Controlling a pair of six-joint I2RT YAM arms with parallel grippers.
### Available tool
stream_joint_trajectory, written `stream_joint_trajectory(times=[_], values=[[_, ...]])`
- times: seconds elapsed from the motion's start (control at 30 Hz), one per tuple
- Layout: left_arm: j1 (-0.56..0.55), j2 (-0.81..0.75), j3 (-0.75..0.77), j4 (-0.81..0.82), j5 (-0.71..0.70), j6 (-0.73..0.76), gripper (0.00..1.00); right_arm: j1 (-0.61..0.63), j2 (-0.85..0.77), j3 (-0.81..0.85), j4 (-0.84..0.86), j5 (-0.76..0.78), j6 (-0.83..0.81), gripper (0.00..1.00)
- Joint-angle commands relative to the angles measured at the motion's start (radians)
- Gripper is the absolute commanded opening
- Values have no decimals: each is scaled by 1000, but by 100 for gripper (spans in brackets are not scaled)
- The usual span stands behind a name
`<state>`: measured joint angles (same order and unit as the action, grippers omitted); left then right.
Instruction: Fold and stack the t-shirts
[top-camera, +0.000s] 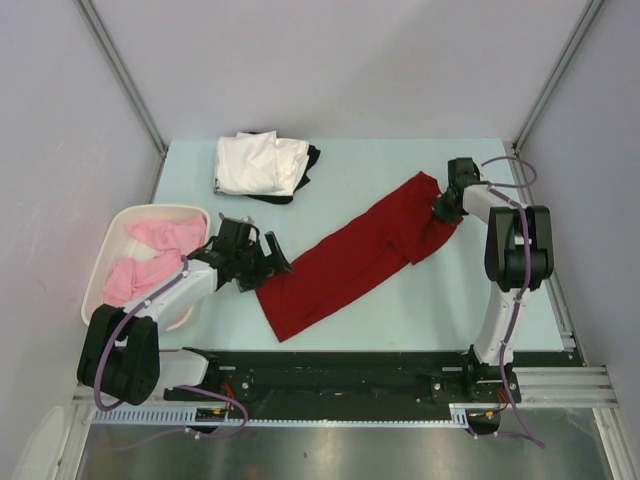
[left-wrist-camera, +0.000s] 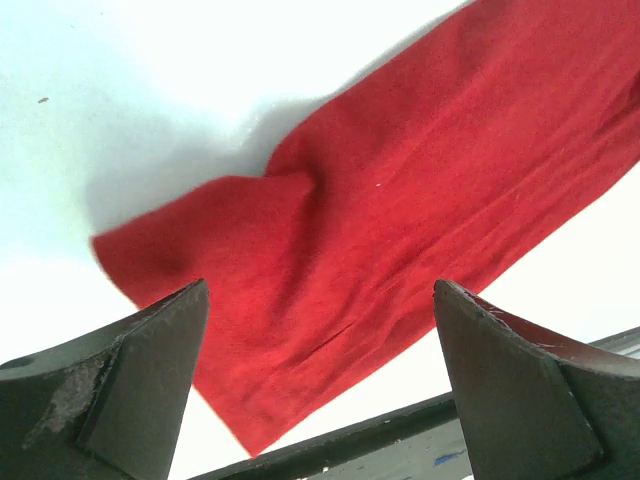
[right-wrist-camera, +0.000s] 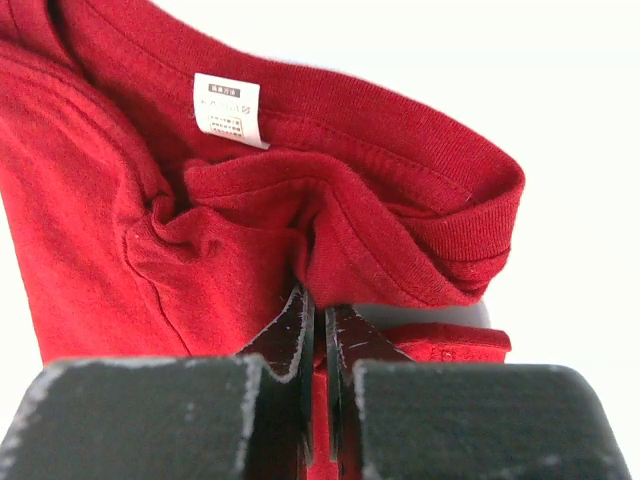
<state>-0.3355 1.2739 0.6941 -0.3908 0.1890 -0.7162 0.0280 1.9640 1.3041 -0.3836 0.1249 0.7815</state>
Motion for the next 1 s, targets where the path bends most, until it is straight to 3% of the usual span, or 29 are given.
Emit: stream_joint_trajectory(times=[0.0, 0.17, 0.37, 0.4, 0.43, 0.47, 0.53, 0.6, 0.63, 0.67, 0.87, 0.97], values=[[-5, -30, 45, 20, 12, -3, 98, -11, 159, 219, 57, -51, -65, 0], [-7, 2, 48, 43, 35, -6, 98, 7, 418, 640, -49, -157, -158, 0], [-8, 24, 41, 81, 52, -14, 98, 26, 552, 852, 6, -218, -218, 4], [-7, 24, 39, 87, 56, -14, 98, 24, 584, 898, 17, -243, -218, 11], [-8, 22, 39, 89, 58, -14, 98, 24, 599, 925, 31, -270, -222, 28], [-7, 24, 41, 86, 58, -12, 98, 24, 616, 952, 25, -312, -229, 34], [-7, 25, 45, 78, 63, -6, 98, 24, 633, 1014, -15, -303, -277, 64], [-7, 22, 42, 70, 61, 1, 98, 26, 596, 988, -12, -210, -357, 70], [-8, 16, 38, 69, 59, 4, 98, 26, 532, 924, 0, -153, -385, 91], [-7, 7, 38, 67, 59, 7, 98, 27, 495, 887, 9, -42, -416, 99], [-7, -34, 16, 58, 41, 21, 98, 18, 169, 556, 68, 235, -521, 100], [-7, -39, 8, 53, 7, 27, 98, 24, 35, 424, 40, 269, -476, 100]])
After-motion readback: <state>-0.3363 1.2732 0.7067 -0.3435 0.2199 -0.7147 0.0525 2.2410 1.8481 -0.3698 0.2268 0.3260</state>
